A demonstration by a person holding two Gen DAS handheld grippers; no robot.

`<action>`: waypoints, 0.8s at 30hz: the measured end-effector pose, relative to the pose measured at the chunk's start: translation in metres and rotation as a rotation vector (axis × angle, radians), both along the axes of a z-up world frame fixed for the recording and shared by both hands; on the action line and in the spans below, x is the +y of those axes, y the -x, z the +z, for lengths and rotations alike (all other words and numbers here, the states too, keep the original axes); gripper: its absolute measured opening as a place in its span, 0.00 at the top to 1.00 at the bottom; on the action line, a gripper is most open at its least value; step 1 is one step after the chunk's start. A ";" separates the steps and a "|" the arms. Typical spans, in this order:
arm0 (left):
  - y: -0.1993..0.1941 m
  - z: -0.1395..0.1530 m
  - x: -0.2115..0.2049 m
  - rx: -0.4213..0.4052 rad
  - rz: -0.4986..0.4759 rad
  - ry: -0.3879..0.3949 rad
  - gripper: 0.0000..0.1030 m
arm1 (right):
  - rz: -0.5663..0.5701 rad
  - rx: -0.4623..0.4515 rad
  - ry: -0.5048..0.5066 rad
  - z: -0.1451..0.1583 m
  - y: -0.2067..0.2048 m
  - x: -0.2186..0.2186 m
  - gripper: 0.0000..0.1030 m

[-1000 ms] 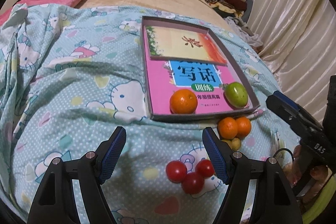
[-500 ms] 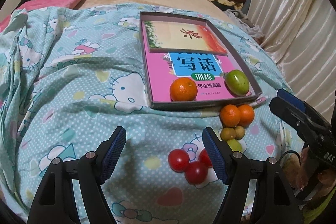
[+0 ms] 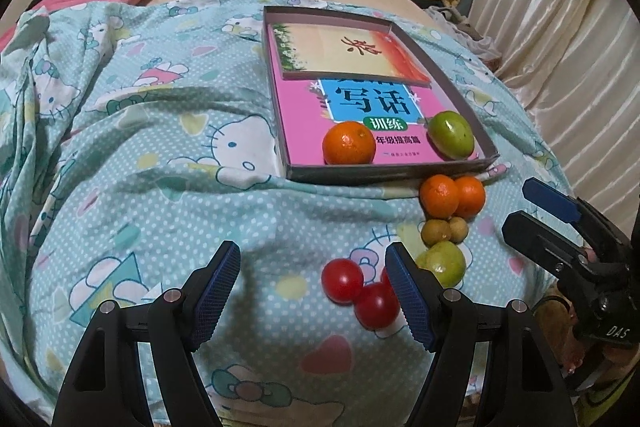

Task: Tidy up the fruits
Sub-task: 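Withdraw both open grippers from the tray back toward the fruit pile, then grasp a red cherry tomato with the left gripper while the right grasps a green fruit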

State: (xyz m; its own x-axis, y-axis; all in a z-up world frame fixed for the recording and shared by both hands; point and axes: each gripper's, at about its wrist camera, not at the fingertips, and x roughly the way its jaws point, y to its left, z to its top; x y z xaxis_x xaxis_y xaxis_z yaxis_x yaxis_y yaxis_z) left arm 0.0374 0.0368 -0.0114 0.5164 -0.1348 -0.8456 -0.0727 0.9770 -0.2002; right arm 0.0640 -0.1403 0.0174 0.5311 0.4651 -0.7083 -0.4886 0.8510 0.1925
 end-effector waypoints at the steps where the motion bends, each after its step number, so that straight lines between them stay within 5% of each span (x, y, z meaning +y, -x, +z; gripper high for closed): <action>1: 0.001 -0.001 -0.001 0.002 -0.002 -0.003 0.26 | -0.003 0.001 0.008 -0.001 0.001 0.000 0.19; 9: 0.001 -0.007 -0.005 0.029 -0.025 -0.002 0.26 | -0.007 0.036 0.040 -0.009 0.005 0.000 0.19; 16: -0.003 -0.015 -0.009 0.061 -0.045 0.001 0.35 | 0.006 0.061 0.064 -0.015 0.006 0.004 0.19; 20: -0.004 -0.018 -0.012 0.076 -0.065 0.016 0.51 | 0.021 0.081 0.092 -0.021 0.007 0.008 0.19; 24: -0.006 -0.021 -0.015 0.087 -0.076 0.024 0.52 | 0.024 0.104 0.125 -0.027 0.007 0.010 0.19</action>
State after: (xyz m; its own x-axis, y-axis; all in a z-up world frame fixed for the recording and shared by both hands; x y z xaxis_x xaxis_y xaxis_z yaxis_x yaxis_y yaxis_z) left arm 0.0431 0.0222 -0.0329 0.4287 -0.1913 -0.8830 -0.0165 0.9755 -0.2194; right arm 0.0569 -0.1298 -0.0095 0.4417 0.3817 -0.8119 -0.4922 0.8597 0.1363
